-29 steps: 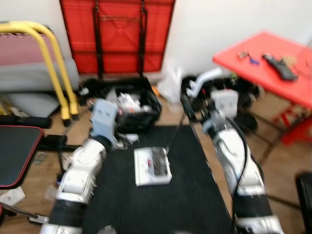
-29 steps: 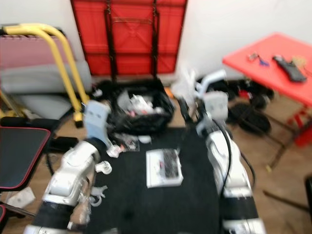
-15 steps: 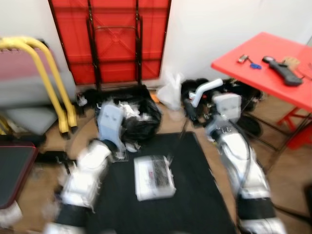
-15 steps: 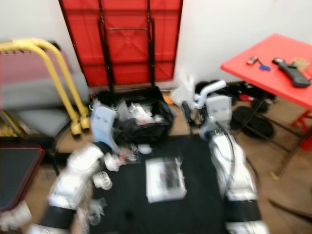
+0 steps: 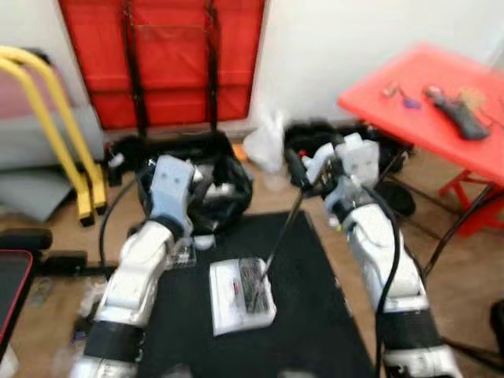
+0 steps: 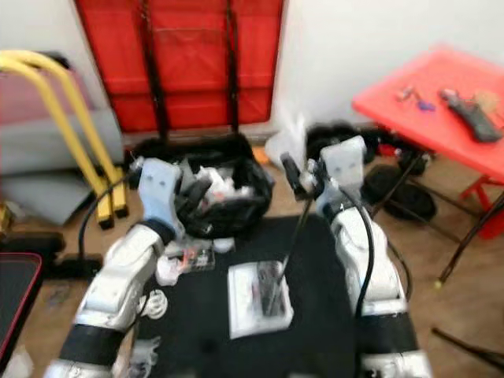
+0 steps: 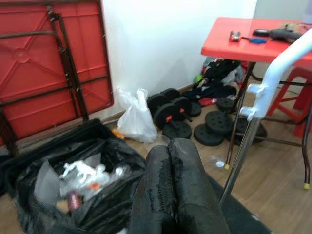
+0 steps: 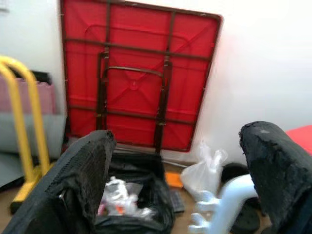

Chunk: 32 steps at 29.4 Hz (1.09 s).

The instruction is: Sweep floor

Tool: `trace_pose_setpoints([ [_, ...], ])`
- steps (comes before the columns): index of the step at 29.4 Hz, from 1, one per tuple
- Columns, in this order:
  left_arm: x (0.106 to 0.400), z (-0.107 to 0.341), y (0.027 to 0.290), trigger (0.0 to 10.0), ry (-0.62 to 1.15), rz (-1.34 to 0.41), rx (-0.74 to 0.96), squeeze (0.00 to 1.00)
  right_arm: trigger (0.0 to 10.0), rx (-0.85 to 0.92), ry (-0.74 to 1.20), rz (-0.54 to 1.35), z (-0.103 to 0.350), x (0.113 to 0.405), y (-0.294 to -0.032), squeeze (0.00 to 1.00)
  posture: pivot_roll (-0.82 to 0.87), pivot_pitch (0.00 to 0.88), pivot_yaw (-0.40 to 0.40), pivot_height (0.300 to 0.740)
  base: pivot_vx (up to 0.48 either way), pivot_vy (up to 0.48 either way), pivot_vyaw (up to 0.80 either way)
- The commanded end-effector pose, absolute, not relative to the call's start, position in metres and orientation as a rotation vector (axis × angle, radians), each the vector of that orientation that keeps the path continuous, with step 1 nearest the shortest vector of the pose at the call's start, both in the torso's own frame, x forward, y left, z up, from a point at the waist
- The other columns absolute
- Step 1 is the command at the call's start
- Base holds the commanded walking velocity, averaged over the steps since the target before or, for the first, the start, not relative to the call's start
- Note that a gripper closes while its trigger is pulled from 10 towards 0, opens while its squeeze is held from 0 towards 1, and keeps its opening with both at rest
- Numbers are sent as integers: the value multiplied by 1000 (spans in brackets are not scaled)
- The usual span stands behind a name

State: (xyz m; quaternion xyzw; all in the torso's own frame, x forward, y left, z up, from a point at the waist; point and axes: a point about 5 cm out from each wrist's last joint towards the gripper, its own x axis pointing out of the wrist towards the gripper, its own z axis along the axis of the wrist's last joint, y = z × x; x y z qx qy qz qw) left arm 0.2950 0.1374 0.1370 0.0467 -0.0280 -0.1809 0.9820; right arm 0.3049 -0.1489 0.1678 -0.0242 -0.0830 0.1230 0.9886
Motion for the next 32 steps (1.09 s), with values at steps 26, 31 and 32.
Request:
trace_pose_setpoints([
  [26,294,134,129,10000,-57,-399,100,0,10000,-70,-154,332,161,296,-148,0,-164,12,-109,740,271,0,123],
  [31,294,134,129,10000,-57,-400,100,0,10000,-80,-154,341,161,296,-147,0,-166,13,-107,740,272,0,0],
  [32,294,134,129,10000,-57,-400,101,0,10000,-83,-154,343,161,296,-146,0,-166,13,-108,740,270,0,0],
])
